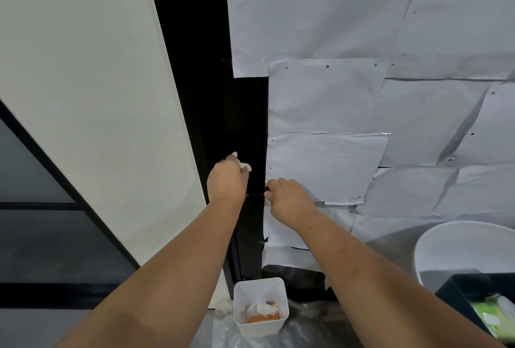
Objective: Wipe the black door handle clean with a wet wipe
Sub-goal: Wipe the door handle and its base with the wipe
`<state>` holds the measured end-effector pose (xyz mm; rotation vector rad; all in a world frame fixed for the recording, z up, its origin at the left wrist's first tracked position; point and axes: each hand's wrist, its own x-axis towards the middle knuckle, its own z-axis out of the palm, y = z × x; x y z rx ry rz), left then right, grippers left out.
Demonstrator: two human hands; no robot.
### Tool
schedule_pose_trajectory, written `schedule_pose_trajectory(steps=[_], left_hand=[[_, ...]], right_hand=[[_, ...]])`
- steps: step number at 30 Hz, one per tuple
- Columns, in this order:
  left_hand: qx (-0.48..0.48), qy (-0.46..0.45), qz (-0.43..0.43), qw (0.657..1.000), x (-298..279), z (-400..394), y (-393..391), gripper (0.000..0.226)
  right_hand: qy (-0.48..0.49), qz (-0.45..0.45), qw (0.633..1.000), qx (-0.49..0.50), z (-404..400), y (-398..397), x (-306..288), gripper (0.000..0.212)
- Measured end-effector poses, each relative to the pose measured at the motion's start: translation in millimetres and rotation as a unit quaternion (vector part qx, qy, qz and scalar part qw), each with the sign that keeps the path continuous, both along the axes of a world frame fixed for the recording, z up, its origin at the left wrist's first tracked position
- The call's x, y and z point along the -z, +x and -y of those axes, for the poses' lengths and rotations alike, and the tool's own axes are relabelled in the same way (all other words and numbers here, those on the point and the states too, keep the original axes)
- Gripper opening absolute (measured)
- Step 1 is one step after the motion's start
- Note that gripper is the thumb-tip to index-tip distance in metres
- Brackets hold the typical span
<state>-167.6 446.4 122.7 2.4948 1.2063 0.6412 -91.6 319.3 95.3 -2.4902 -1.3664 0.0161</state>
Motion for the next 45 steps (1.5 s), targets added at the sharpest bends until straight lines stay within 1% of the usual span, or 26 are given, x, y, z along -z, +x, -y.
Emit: schedule_pose_trajectory(steps=[4,6,9,11,12,13,14,15,16,17,19,20,21,23,25,27,29,32,34,35,36,37,39,40,42,45], left_hand=[[-0.029,-0.049,0.071,0.996,5,-5,-7,0.015],[-0.039,-0.048,0.103,0.993,9,-6,-9,0.019],[-0.052,-0.043,0.159,0.985,15,-1,-12,0.032],[-0.067,-0.109,0.200,0.971,18,4,-12,0.041],[-0.093,-0.190,0.228,0.951,20,5,-11,0.042],[-0.126,-0.303,0.265,0.907,22,5,-10,0.039],[-0.150,-0.432,0.300,0.837,22,5,-8,0.033],[-0.153,-0.548,0.330,0.753,21,5,-8,0.029],[-0.133,-0.632,0.351,0.678,19,6,-10,0.027],[-0.108,-0.683,0.367,0.622,17,6,-11,0.028],[-0.087,-0.737,0.394,0.543,15,1,-10,0.032],[-0.088,-0.753,0.401,0.514,13,-1,-9,0.033],[-0.088,-0.768,0.406,0.488,10,-2,-8,0.033],[-0.100,-0.779,0.412,0.463,4,-4,-6,0.029],[-0.116,-0.778,0.393,0.476,1,-7,-6,0.028],[-0.127,-0.770,0.375,0.500,1,-11,-5,0.024],[-0.145,-0.746,0.367,0.536,2,-14,-1,0.018],[-0.140,-0.695,0.351,0.612,4,-12,1,0.024],[-0.142,-0.653,0.360,0.651,10,-10,2,0.027],[-0.149,-0.628,0.371,0.668,13,-9,2,0.024],[-0.157,-0.586,0.377,0.700,13,-4,0,0.017],[-0.158,-0.534,0.380,0.739,13,1,-3,0.017],[-0.121,-0.428,0.363,0.818,10,15,-11,0.021],[-0.094,-0.392,0.348,0.846,10,18,-14,0.020],[-0.054,-0.344,0.316,0.883,10,21,-18,0.022],[-0.069,-0.281,0.298,0.910,3,18,-19,0.014]], right_hand=[[0.005,-0.002,1.000,0.003,0,-1,0,0.024],[0.005,-0.006,1.000,0.003,0,-1,0,0.024],[0.005,-0.009,1.000,0.003,1,-1,0,0.024],[0.005,-0.008,1.000,0.004,1,-2,-1,0.024],[0.004,-0.008,1.000,0.004,2,-3,-1,0.024],[0.003,-0.009,1.000,0.004,2,-3,-2,0.024],[0.002,-0.009,1.000,0.004,2,-3,-2,0.023],[0.002,-0.008,1.000,0.004,2,-3,-2,0.023],[0.002,-0.006,1.000,0.002,2,-3,-2,0.023],[0.002,-0.003,1.000,0.000,2,-2,-2,0.023],[0.002,0.000,1.000,-0.002,2,-2,-1,0.023],[0.003,-0.001,1.000,-0.003,2,-2,-2,0.023],[0.004,-0.002,1.000,-0.004,2,-2,-2,0.023],[0.005,-0.005,1.000,-0.006,2,-2,-2,0.022],[0.002,-0.012,1.000,-0.006,2,-1,-2,0.022],[-0.001,-0.013,1.000,-0.006,2,-1,-3,0.022],[-0.002,-0.014,1.000,-0.007,2,-1,-3,0.022],[0.000,-0.011,1.000,-0.005,2,-1,-2,0.021],[0.002,-0.007,1.000,-0.004,1,-1,-1,0.021],[0.002,-0.005,1.000,-0.002,1,-2,-1,0.021],[0.001,-0.003,1.000,0.000,1,-2,-1,0.021],[0.000,-0.001,1.000,0.001,1,-2,-1,0.021],[-0.001,0.003,1.000,0.004,0,-2,0,0.022],[0.001,0.003,1.000,0.005,0,-2,-1,0.023],[0.001,0.001,1.000,0.006,0,-3,-1,0.023],[-0.003,-0.004,1.000,0.007,0,-4,-1,0.023]])
